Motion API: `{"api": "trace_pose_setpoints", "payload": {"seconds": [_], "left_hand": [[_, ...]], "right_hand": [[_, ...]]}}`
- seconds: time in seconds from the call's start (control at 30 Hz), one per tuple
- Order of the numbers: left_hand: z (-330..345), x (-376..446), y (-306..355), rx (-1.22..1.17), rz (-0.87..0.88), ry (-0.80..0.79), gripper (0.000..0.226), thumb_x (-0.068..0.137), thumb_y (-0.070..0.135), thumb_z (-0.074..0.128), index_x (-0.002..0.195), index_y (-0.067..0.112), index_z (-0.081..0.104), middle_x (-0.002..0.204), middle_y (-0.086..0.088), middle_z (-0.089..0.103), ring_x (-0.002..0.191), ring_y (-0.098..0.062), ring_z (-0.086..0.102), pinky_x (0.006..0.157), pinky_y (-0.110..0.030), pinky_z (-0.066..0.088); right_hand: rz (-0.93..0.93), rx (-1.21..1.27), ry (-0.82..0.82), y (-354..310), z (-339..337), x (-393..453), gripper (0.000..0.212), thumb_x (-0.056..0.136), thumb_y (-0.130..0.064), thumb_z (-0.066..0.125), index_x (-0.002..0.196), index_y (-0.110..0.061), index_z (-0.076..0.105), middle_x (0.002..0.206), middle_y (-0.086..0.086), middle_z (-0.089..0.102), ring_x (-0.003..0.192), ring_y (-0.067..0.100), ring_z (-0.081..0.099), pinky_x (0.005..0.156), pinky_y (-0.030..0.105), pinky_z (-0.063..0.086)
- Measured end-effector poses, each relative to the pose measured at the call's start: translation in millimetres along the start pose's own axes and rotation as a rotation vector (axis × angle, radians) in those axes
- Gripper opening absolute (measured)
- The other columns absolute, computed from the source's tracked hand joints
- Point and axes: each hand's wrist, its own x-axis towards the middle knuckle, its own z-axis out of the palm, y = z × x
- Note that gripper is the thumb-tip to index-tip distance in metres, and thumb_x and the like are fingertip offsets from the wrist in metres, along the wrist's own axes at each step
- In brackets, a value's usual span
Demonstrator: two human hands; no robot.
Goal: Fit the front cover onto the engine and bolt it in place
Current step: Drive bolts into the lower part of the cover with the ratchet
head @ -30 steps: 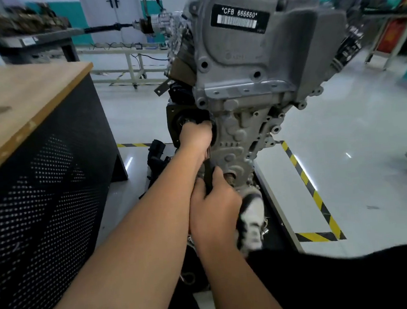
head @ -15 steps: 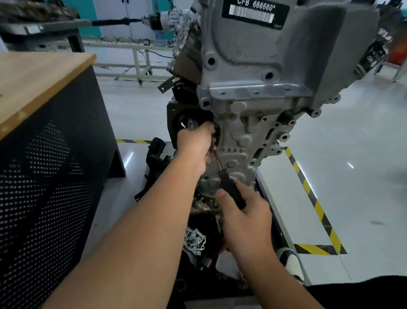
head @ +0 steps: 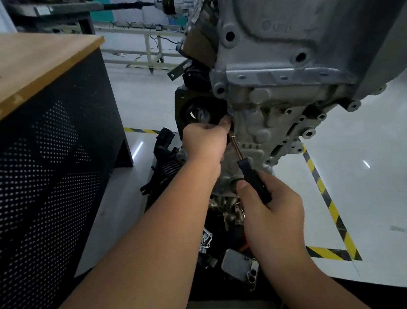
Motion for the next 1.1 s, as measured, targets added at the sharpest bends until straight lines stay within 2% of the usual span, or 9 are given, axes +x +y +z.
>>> {"api": "trace_pose_setpoints", "payload": {"seconds": [0.07, 0.13, 0.27, 0.5, 0.73, 0.83, 0.9, 0.97, 1.1], "left_hand": [[-1, -1, 0, -0.005, -0.014, 0.004, 0.049, 0.086, 0.03, 0.081, 0.055, 0.016, 0.046, 0.037, 0.01, 0.039, 0.03, -0.013, 0.031, 0.037, -0.019, 0.027], [-2, -1, 3, -0.067, -0.076, -0.024, 0.042, 0.086, 0.026, 0.081, 0.059, 0.016, 0.049, 0.038, 0.011, 0.042, 0.032, -0.012, 0.031, 0.037, -0.018, 0.026], [-3, 4, 11, -0.204, -0.252, -0.097, 0.033, 0.085, 0.013, 0.079, 0.073, 0.018, 0.049, 0.045, 0.009, 0.034, 0.034, -0.008, 0.022, 0.036, -0.017, 0.018], [-8, 10, 22, -0.168, -0.33, -0.183, 0.029, 0.09, 0.006, 0.069, 0.074, 0.016, 0.046, 0.046, 0.007, 0.031, 0.033, -0.007, 0.017, 0.033, -0.016, 0.014], [-9, 16, 22, -0.144, -0.368, -0.214, 0.025, 0.089, 0.008, 0.071, 0.077, 0.014, 0.05, 0.049, 0.007, 0.031, 0.033, -0.006, 0.017, 0.031, -0.017, 0.014], [-8, 17, 20, -0.161, -0.389, -0.216, 0.023, 0.089, 0.008, 0.071, 0.078, 0.014, 0.052, 0.052, 0.006, 0.031, 0.033, -0.005, 0.017, 0.031, -0.017, 0.014], [-7, 18, 19, -0.169, -0.391, -0.212, 0.022, 0.09, 0.008, 0.07, 0.079, 0.014, 0.053, 0.053, 0.006, 0.031, 0.032, -0.005, 0.017, 0.031, -0.016, 0.014], [-7, 17, 19, -0.186, -0.398, -0.208, 0.021, 0.09, 0.008, 0.07, 0.078, 0.014, 0.053, 0.052, 0.006, 0.032, 0.031, -0.005, 0.017, 0.03, -0.016, 0.015], [-5, 15, 19, -0.246, -0.409, -0.201, 0.021, 0.09, 0.006, 0.067, 0.079, 0.014, 0.051, 0.053, 0.006, 0.034, 0.032, -0.004, 0.018, 0.03, -0.016, 0.015]], "right_hand": [[-0.071, -0.107, 0.007, -3, 2, 2, 0.016, 0.097, -0.021, 0.064, 0.082, -0.025, 0.064, 0.052, -0.013, 0.051, 0.044, 0.005, 0.047, 0.042, 0.011, 0.034], [-0.185, -0.299, 0.022, -5, 5, 2, 0.005, 0.097, -0.019, 0.064, 0.097, -0.023, 0.067, 0.059, -0.014, 0.053, 0.052, 0.004, 0.052, 0.051, 0.007, 0.037], [-0.23, -0.503, 0.108, -4, 9, -3, 0.032, 0.095, -0.022, 0.064, 0.127, -0.018, 0.067, 0.079, -0.004, 0.065, 0.064, 0.007, 0.051, 0.053, 0.006, 0.029], [-0.152, -0.279, 0.218, 0, 20, -16, 0.035, 0.095, -0.029, 0.066, 0.128, -0.018, 0.069, 0.092, -0.005, 0.073, 0.08, 0.009, 0.067, 0.068, 0.016, 0.052], [-0.138, -0.211, 0.239, -6, 25, -14, 0.039, 0.09, -0.036, 0.06, 0.123, -0.019, 0.071, 0.083, -0.006, 0.072, 0.074, 0.006, 0.065, 0.067, 0.016, 0.05], [-0.208, -0.326, 0.156, -7, 23, -12, 0.037, 0.094, -0.025, 0.067, 0.129, -0.012, 0.069, 0.08, 0.002, 0.071, 0.068, 0.012, 0.064, 0.065, 0.002, 0.042], [-0.267, -0.433, 0.104, -7, 20, -11, 0.044, 0.09, -0.015, 0.073, 0.133, -0.005, 0.066, 0.082, 0.009, 0.07, 0.068, 0.016, 0.062, 0.063, 0.0, 0.037], [-0.284, -0.43, 0.112, -7, 19, -11, 0.047, 0.088, -0.01, 0.076, 0.133, -0.002, 0.066, 0.082, 0.009, 0.071, 0.068, 0.015, 0.062, 0.066, 0.003, 0.037], [-0.268, -0.35, 0.192, -4, 23, -17, 0.046, 0.087, -0.01, 0.077, 0.132, -0.003, 0.067, 0.091, 0.009, 0.074, 0.076, 0.012, 0.063, 0.075, -0.007, 0.036]]}}
